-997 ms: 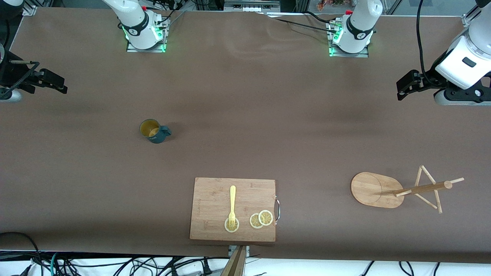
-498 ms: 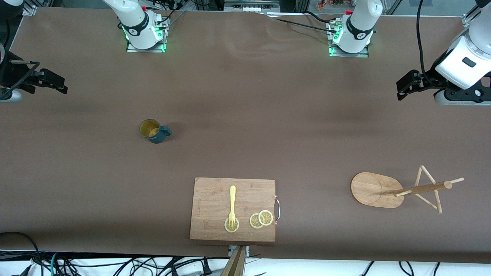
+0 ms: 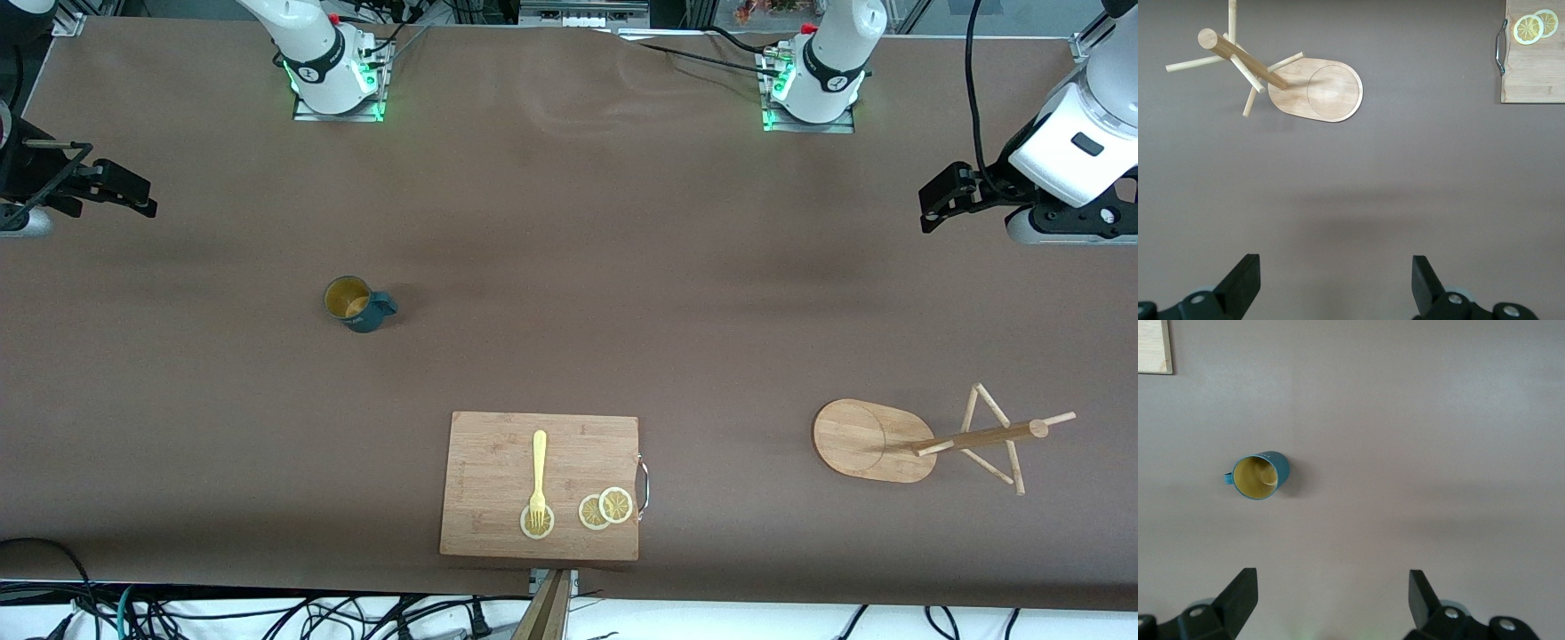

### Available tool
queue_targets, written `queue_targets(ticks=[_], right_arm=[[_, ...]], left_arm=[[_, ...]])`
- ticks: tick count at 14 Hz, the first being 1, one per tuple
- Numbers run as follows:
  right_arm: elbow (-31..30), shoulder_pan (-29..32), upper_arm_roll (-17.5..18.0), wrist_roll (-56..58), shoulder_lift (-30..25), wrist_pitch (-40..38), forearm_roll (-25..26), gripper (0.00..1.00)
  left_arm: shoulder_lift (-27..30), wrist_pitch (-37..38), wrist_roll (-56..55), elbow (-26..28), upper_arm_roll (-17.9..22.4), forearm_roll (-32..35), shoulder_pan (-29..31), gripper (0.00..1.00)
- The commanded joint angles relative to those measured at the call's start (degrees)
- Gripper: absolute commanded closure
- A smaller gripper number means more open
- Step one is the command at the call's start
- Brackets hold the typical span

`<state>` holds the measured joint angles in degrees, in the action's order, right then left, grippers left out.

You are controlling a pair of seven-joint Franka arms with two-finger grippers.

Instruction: Pass cup and hang on rack

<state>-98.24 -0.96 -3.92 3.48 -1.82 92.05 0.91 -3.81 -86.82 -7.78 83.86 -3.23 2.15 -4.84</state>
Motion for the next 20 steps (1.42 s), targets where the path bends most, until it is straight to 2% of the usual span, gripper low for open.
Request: queue_targets(ticks=[1, 20], right_arm=[[1.03, -0.27, -0.04, 0.74, 0.41, -0.56, -0.38, 0.0], [1.04, -0.8, 0.05, 0.83, 0.41, -1.0, -0.73, 0.0]], left_arm=[[-0.84, 1.04, 1.1, -1.95, -0.02, 0.48, -0.17, 0.0], [-0.67, 1.22, 1.18, -1.77, 0.15, -0.4, 0.27, 0.0]])
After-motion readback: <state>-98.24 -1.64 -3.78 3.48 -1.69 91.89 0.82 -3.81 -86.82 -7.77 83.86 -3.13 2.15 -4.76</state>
